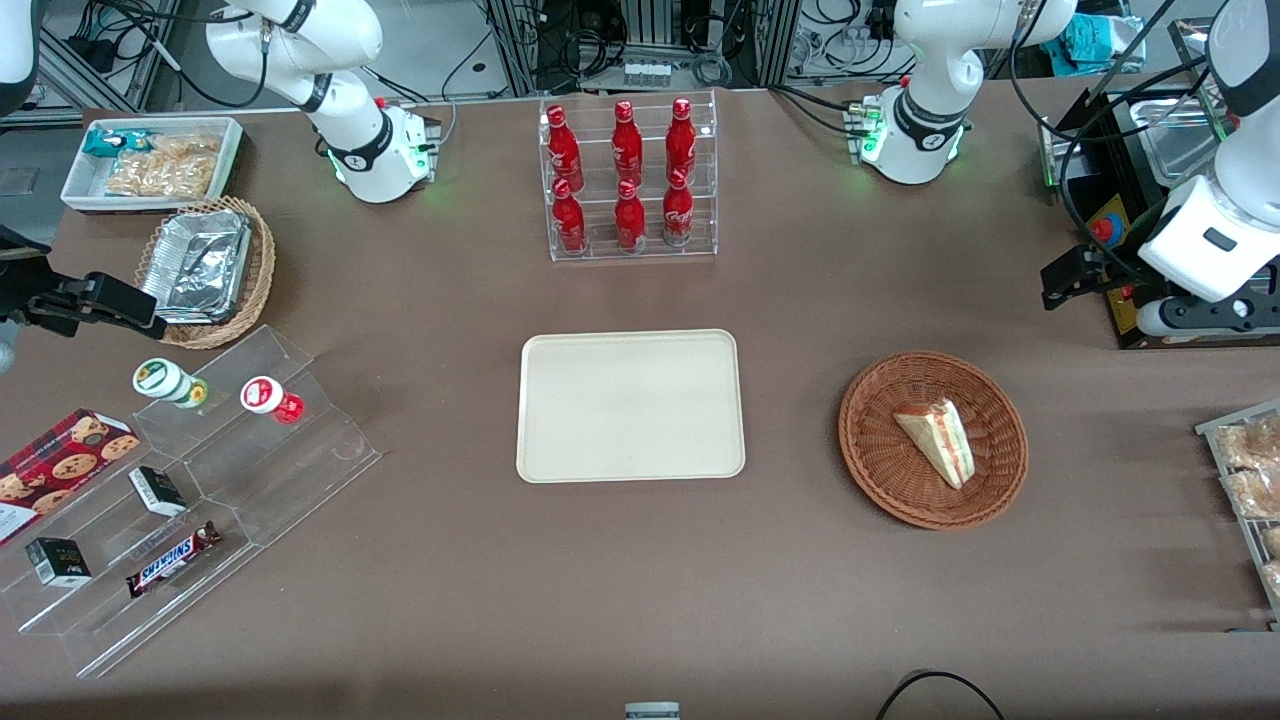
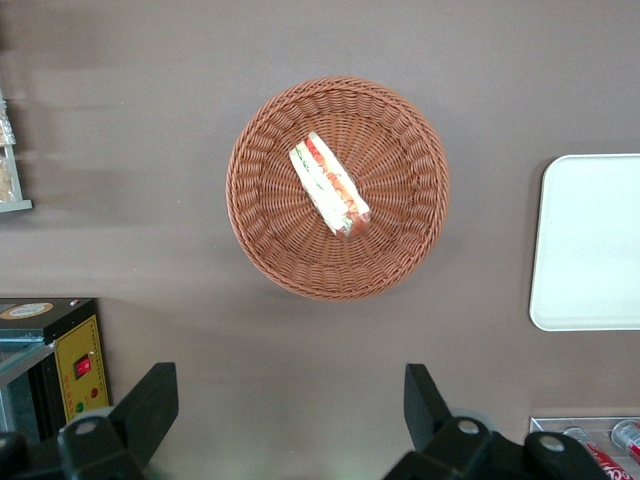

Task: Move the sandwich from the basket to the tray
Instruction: 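Move the left gripper over the wrapped sandwich in the wicker basket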

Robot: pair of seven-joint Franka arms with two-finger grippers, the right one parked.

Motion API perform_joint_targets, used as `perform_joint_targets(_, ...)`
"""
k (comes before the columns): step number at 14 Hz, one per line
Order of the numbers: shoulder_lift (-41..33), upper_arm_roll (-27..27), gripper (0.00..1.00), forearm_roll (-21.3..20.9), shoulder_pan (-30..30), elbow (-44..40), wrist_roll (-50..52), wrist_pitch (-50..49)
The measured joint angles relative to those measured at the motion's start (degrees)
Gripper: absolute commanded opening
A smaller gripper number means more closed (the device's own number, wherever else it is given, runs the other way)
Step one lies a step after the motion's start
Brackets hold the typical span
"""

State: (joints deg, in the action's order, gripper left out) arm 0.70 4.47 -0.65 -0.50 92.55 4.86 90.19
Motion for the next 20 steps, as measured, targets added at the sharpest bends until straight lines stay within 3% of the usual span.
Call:
perform_joint_targets(7, 3.6, 0.0, 1.0, 0.0, 0.0, 3.1, 0.8, 0.5)
perform_joint_targets(12, 6.6, 0.2, 1.0, 0.0, -0.2, 15.2, 2.2, 17.4)
perform_joint_targets(17, 6.6, 0.2, 1.0, 0.0, -0.6, 28.6, 16.8, 38.4)
perform_joint_targets(20, 6.9, 0.4, 1.0, 0.0, -1.1, 31.2, 29.3, 41.1)
